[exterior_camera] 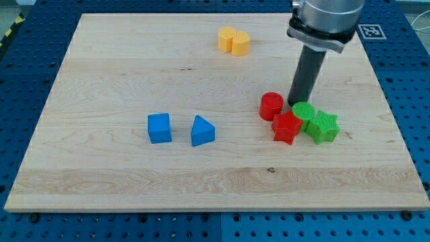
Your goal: Push red circle towards blue triangle
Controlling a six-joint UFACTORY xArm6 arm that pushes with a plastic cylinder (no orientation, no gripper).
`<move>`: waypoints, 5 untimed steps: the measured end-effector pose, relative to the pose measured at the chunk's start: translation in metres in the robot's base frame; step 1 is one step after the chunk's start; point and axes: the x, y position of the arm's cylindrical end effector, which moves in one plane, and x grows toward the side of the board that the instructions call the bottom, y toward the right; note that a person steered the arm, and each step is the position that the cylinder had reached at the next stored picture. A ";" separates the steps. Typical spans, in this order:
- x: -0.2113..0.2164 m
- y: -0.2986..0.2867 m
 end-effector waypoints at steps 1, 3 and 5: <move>0.014 0.005; -0.003 -0.028; -0.004 -0.119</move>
